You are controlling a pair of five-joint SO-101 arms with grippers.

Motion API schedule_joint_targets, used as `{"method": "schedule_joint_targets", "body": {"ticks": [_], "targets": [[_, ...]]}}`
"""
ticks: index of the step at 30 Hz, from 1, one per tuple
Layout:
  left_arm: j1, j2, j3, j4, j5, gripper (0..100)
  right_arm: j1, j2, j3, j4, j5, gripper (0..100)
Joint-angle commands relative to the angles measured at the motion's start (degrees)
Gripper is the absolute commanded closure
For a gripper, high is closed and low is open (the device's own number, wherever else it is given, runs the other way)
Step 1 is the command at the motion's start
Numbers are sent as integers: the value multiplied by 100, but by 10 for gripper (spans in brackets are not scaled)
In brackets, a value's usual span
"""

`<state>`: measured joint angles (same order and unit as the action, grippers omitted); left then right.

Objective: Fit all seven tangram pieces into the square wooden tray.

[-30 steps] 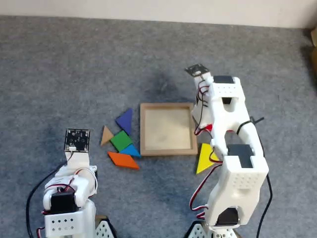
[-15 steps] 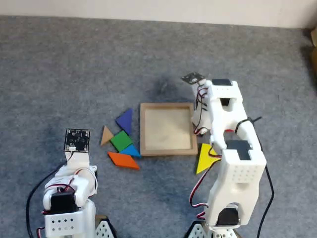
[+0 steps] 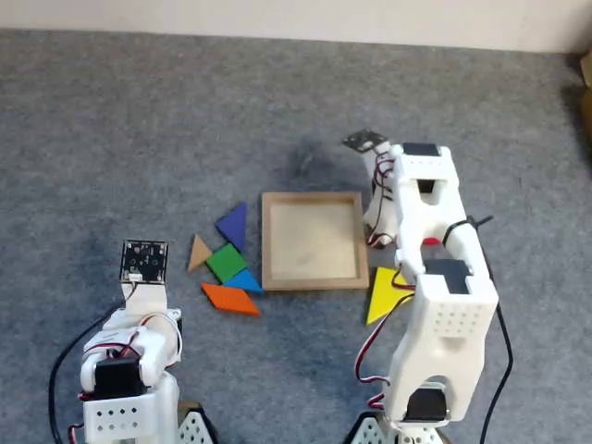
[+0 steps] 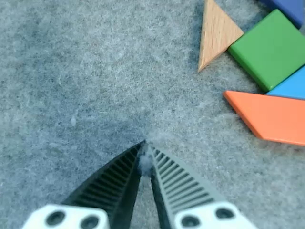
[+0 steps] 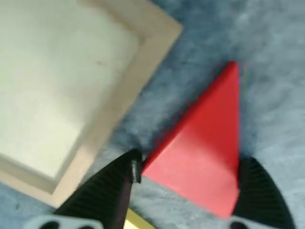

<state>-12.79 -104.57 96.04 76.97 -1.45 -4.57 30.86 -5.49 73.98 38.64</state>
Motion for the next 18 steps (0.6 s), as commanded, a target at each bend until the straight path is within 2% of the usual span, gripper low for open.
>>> {"method": "schedule_joint_targets", "body": {"ticks": [1, 5, 12, 18], "targets": [[84, -66, 110, 0, -26, 995, 40, 57, -22, 57, 97, 820], [84, -66, 110, 0, -26, 995, 40, 22, -92, 101, 97, 861], [84, -66, 110, 0, -26, 995, 22, -453, -1024, 1253, 62, 861], [84, -66, 110, 0, -26, 995, -57, -585, -1464, 1780, 44, 863]]}}
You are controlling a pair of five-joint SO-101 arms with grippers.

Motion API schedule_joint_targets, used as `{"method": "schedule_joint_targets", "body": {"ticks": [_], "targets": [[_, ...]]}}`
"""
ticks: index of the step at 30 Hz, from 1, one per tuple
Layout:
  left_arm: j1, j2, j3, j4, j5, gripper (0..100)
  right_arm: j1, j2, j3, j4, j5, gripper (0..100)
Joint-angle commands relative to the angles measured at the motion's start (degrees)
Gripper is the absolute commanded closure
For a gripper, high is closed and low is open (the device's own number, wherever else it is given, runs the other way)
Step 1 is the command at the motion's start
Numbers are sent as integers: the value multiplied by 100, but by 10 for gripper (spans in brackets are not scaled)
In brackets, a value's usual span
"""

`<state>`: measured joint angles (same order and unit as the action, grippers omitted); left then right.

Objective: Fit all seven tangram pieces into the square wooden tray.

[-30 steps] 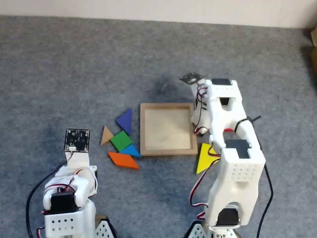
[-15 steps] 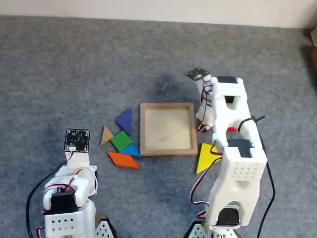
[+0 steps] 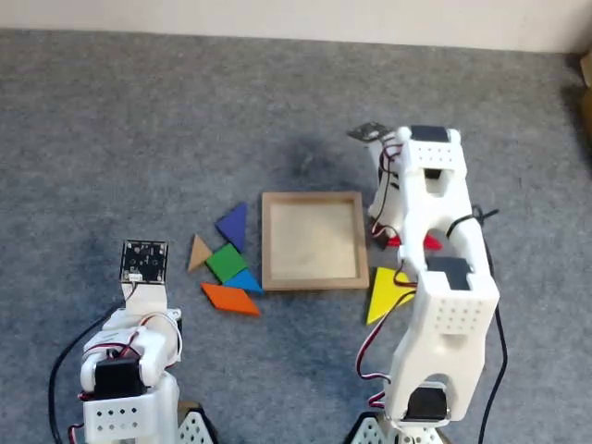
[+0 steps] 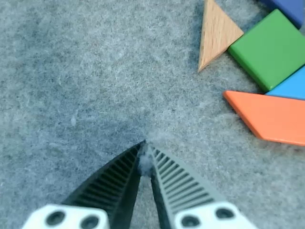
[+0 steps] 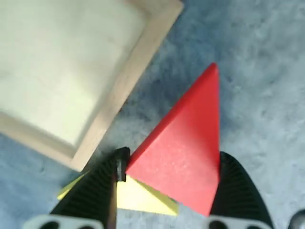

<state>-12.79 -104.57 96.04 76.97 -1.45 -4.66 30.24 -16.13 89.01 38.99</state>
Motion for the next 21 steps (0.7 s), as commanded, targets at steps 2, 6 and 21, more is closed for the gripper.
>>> {"method": "schedule_joint_targets", "body": {"ticks": [2, 6, 21], "targets": [[84, -66, 110, 0, -26, 995, -136, -532, -505, 435, -220, 863], [84, -66, 110, 0, -26, 995, -453, -532, -1024, 796, -958, 864], [84, -66, 110, 0, -26, 995, -1798, -497, -1569, 822, -4343, 864]]}}
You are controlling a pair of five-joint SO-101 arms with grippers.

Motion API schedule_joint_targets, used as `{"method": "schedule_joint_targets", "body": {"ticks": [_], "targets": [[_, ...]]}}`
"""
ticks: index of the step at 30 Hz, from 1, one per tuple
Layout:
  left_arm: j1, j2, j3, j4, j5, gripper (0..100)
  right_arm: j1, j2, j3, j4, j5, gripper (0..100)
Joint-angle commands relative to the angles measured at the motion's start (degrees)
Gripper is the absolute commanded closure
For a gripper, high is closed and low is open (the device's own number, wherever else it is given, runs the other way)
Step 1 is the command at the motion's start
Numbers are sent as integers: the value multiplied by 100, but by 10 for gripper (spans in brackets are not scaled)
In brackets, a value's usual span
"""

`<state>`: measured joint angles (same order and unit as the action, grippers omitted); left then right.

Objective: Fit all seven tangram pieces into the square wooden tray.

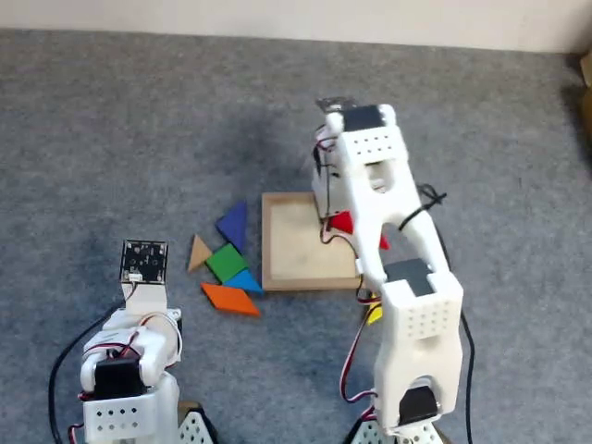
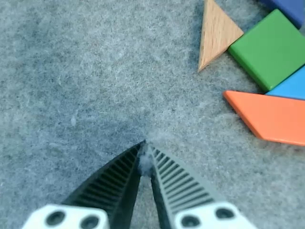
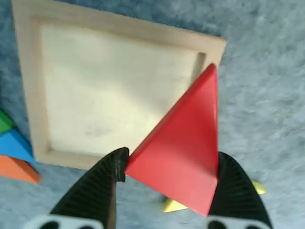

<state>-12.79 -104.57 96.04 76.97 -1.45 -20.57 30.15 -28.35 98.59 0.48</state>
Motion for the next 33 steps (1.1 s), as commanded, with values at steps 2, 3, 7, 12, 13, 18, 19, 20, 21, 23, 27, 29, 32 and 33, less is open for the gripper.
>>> {"method": "schedule_joint_targets", "body": {"ticks": [2, 3, 7, 12, 13, 18, 19, 20, 21, 23, 27, 29, 32, 33], "targets": [[84, -66, 110, 0, -26, 995, -259, -479, -330, -338, -870, 864], [84, -66, 110, 0, -26, 995, -268, -462, -321, -418, -1055, 864], [84, -66, 110, 0, -26, 995, -277, -312, -119, -752, -1530, 864], [84, -66, 110, 0, -26, 995, -286, 4, 171, -1200, -1793, 864], [84, -66, 110, 0, -26, 995, -286, 57, 198, -1244, -1785, 864], [84, -66, 110, 0, -26, 995, -286, 215, 189, -1279, -1785, 860], [84, -66, 110, 0, -26, 995, -277, 215, 189, -1279, -1785, 860], [84, -66, 110, 0, -26, 995, -277, 224, 189, -1279, -1776, 859], [84, -66, 110, 0, -26, 995, -277, 224, 198, -1279, -1767, 859], [84, -66, 110, 0, -26, 995, -277, 224, 215, -1279, -1635, 848], [84, -66, 110, 0, -26, 995, -277, 233, 233, -1244, -1626, 738], [84, -66, 110, 0, -26, 995, -277, 233, 233, -1235, -1609, 690], [84, -66, 110, 0, -26, 995, -277, 233, 233, -1235, -1582, 683], [84, -66, 110, 0, -26, 995, -277, 233, 233, -1235, -1582, 683]]}}
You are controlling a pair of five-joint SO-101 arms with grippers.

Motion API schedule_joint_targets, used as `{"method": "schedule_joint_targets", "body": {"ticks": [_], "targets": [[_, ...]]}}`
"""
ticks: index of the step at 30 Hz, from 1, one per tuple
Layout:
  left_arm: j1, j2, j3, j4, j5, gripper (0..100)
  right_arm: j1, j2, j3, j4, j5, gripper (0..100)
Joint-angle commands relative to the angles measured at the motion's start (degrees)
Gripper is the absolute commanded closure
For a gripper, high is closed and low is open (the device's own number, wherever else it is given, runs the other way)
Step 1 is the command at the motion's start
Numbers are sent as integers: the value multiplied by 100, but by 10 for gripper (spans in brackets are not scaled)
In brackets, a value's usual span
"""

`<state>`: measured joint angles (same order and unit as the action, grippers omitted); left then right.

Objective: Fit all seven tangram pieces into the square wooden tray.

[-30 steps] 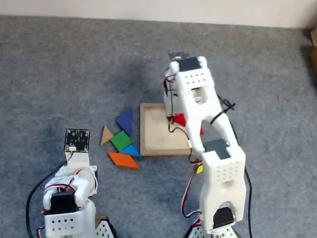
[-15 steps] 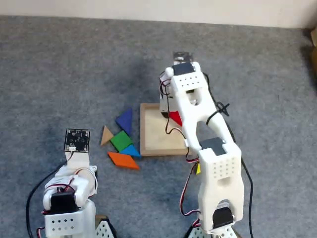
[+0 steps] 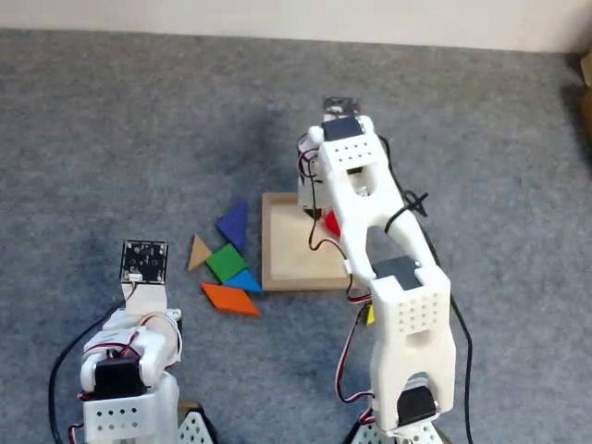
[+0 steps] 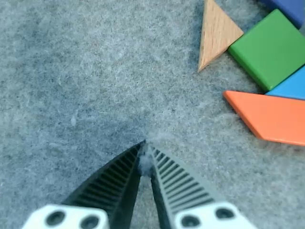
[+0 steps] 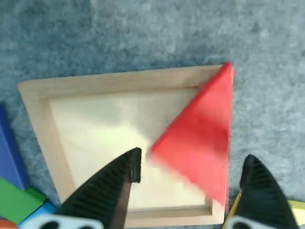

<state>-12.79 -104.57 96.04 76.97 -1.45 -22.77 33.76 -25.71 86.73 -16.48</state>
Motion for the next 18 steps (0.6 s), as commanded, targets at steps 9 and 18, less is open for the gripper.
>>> {"method": "schedule_joint_targets", "body": {"ticks": [9, 18], "targets": [[84, -66, 110, 0, -26, 995, -180, -163, -84, 207, 721, 752], [84, -66, 110, 0, -26, 995, 400, -171, -92, 251, 1626, 894]]}}
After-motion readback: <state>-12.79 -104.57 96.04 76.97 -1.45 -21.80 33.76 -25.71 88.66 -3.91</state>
